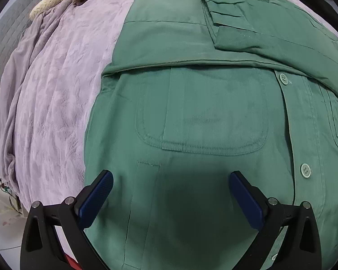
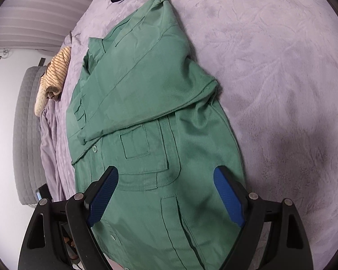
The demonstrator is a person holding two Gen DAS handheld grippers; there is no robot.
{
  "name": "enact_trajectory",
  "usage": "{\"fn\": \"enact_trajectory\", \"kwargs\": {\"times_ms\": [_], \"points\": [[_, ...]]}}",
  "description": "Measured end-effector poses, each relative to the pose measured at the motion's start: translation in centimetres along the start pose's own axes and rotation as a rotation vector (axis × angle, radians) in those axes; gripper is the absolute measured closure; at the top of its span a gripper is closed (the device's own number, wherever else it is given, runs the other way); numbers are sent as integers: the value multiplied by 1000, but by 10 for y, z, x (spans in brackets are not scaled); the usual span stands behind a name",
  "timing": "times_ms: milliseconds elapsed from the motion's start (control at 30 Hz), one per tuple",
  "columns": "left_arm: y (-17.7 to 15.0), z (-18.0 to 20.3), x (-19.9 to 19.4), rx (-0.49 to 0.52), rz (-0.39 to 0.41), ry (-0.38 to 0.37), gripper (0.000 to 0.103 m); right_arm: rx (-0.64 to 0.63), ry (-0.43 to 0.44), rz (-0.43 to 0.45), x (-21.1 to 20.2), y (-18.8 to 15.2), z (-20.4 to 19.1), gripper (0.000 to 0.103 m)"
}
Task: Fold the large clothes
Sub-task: 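Move both grippers toward the jacket hem to prepare the next fold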
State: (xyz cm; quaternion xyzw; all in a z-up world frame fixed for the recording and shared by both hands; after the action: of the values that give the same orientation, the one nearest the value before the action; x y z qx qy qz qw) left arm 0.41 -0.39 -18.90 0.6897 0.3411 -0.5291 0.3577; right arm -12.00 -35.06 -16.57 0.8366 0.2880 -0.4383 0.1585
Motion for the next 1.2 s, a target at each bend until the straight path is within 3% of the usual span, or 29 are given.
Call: {"fn": "enact_trajectory", "kwargs": {"times_ms": [233,467,800,933,1200], "points": [[-15,3,-10,-15,12,-33,0,-1,-11,-16,6,-23,3,14],[-36,-8,-23,-23,51,-80,0,-14,-6,45,-2,-44,-8,14],[-116,-80,-27,-68,24,-122,0,5,-23,25,4,-108,-19,14],[-150,-99,-9,-96,-40,-143,0,37,-34,21,-2,-131,-12,14],[-185,-85,-11,-153,-81,-301,0,138,-111,78,-38,-160,36,14]]}}
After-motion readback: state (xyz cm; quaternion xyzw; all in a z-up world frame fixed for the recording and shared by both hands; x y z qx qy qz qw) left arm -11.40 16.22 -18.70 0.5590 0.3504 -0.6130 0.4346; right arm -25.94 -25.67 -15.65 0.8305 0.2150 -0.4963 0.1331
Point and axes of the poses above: each gripper's, at about its wrist camera, not at the fingertips, and x roughly the way its jaws point, z to its right, y to its top, the point moved 7 cm from there along x, roughly the way its jaws point, and after that the axes turned 6 degrees about x, right-handed, at the moved point
